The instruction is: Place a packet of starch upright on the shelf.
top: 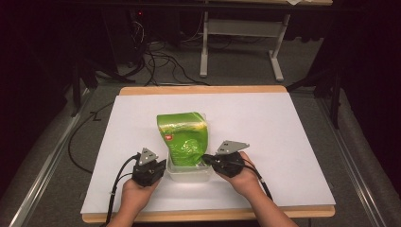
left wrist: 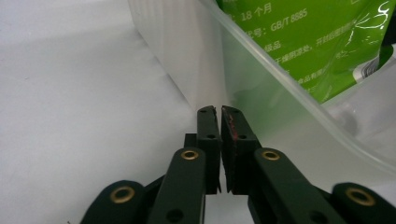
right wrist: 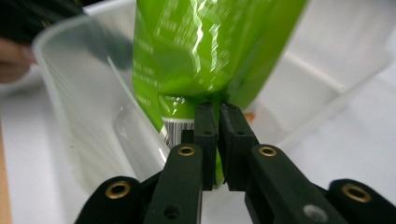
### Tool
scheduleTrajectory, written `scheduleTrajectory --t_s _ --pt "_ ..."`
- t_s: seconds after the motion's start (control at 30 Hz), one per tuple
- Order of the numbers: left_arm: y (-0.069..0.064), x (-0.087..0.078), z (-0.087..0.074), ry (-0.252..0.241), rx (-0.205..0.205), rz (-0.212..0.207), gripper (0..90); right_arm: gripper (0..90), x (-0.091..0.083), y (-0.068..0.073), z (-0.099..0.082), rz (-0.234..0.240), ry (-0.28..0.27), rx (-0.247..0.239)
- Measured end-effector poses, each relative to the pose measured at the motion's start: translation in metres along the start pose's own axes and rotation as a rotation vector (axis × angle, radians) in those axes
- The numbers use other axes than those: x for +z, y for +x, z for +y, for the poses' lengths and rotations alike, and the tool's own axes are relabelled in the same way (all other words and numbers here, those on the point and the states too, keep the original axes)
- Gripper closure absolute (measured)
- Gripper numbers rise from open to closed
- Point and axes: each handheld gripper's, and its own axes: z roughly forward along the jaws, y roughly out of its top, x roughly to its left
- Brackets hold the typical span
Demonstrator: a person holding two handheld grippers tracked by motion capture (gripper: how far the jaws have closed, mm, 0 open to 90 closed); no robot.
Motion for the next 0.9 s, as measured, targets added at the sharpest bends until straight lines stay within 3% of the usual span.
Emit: scheduleTrajectory --t_s 0.1,0.13,0.17,0.2,0.27,0.47,0.63,0.7,0.77,0.8,0.9 --pt "0.001 -0.001 0.000 -0.002 0.000 -0.003 83.1 81.7 -0.012 -0.005 0.002 -0.010 -0.047 0.026" --pt "0.000 -0.001 -0.001 -0.004 -0.001 -0.002 82.4 75.3 -0.023 -0.009 0.006 -0.014 -0.102 0.061" --pt "0.000 -0.002 -0.001 -0.005 -0.003 0.001 82.4 75.3 -0.023 -0.009 0.006 -0.014 -0.102 0.061" --pt "0.001 -0.002 -0.001 -0.007 -0.012 0.007 79.7 65.9 -0.028 -0.013 0.012 -0.014 -0.157 0.091" --pt "0.002 -0.003 -0.001 -0.005 -0.013 0.011 74.6 58.2 -0.027 -0.014 0.017 -0.034 -0.185 0.106" --pt "0.004 -0.006 -0.001 -0.030 -0.052 0.043 64.2 50.9 -0.013 -0.019 0.037 -0.012 -0.243 0.148" --pt "0.000 -0.008 -0.002 -0.029 -0.065 0.052 61.7 52.1 0.000 -0.021 0.061 0.009 -0.247 0.176" --pt "0.000 -0.008 -0.002 -0.028 -0.066 0.052 61.5 52.6 0.002 -0.021 0.062 0.012 -0.245 0.183" --pt "0.000 -0.008 -0.002 -0.028 -0.066 0.051 61.3 60.5 0.004 -0.022 0.063 0.036 -0.239 0.195" --pt "0.000 -0.008 -0.002 -0.027 -0.064 0.051 61.3 68.7 0.003 -0.020 0.064 0.039 -0.233 0.178" --pt "0.000 -0.008 -0.002 -0.025 -0.062 0.050 61.4 76.3 0.000 -0.017 0.062 0.044 -0.234 0.159"
